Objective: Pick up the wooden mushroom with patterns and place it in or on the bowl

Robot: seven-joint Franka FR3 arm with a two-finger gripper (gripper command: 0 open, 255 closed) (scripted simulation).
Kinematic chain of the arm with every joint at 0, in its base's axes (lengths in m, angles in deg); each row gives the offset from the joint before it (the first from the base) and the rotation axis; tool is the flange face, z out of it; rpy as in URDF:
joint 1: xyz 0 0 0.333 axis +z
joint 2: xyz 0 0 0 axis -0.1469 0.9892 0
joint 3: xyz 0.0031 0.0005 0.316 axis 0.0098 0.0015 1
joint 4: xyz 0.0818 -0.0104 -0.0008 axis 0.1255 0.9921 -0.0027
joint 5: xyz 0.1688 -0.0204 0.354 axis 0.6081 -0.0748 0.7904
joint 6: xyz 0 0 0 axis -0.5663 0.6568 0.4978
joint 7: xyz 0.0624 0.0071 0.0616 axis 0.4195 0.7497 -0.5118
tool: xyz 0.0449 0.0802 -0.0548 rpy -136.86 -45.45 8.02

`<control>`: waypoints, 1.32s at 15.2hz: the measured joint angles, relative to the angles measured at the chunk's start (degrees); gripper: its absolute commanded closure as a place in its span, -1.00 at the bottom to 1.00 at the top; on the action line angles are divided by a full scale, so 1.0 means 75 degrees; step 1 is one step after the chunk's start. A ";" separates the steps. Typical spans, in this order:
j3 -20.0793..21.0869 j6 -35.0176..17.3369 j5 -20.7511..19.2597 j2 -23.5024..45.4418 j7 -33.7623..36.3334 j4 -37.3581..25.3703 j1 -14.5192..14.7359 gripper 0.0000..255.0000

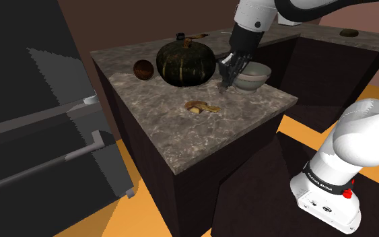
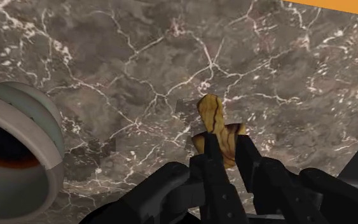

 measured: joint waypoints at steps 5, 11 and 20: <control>0.0000 0.0000 0.0000 0.0000 0.0000 0.0000 0.0000 1.00; 0.0081 -0.0057 -0.0229 0.0913 -0.0485 -0.0364 -0.0001 -1.00; 0.0423 -0.0355 -0.1065 0.3387 -0.1621 -0.1147 -0.0047 -1.00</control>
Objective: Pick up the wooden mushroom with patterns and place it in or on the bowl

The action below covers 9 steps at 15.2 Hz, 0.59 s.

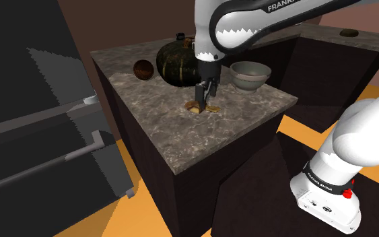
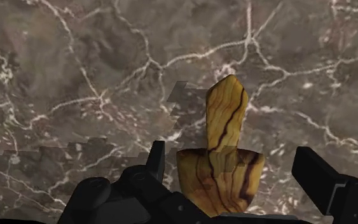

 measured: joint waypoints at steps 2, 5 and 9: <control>0.0021 -0.0199 -0.0009 0.0058 -0.0001 0.0153 0.0001 -1.00; 0.0042 -0.0443 -0.0022 0.0140 0.0003 0.0320 -0.0005 -1.00; 0.0045 -0.0483 -0.0027 0.0159 0.0003 0.0339 -0.0008 -1.00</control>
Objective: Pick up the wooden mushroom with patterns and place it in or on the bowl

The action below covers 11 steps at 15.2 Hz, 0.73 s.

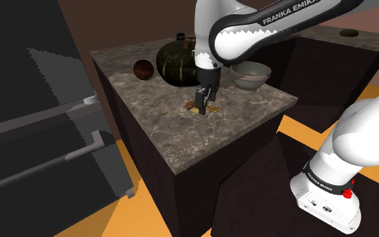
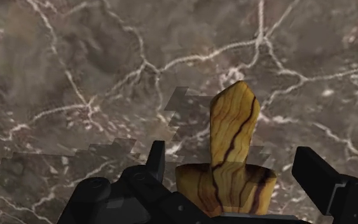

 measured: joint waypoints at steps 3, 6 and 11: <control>0.0000 -0.0002 0.0000 0.0000 0.0000 0.0002 0.0000 1.00; 0.0000 -0.0002 0.0000 0.0000 0.0000 0.0002 0.0000 1.00; 0.0000 -0.0002 0.0000 0.0000 0.0000 0.0001 0.0000 1.00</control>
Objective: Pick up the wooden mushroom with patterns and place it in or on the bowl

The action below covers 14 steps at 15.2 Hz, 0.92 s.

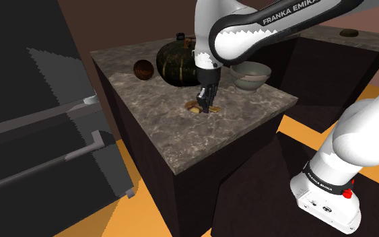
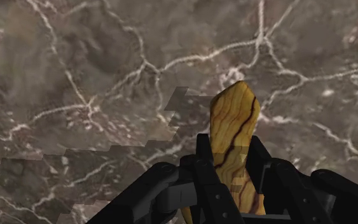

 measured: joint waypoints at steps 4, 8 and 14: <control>-0.0023 0.0221 0.0010 -0.0071 -0.0014 -0.0154 0.0003 1.00; -0.0084 0.0625 0.0019 -0.0200 -0.0064 -0.0433 -0.0004 1.00; -0.0148 0.1260 0.0013 -0.0307 -0.0092 -0.0965 -0.0016 1.00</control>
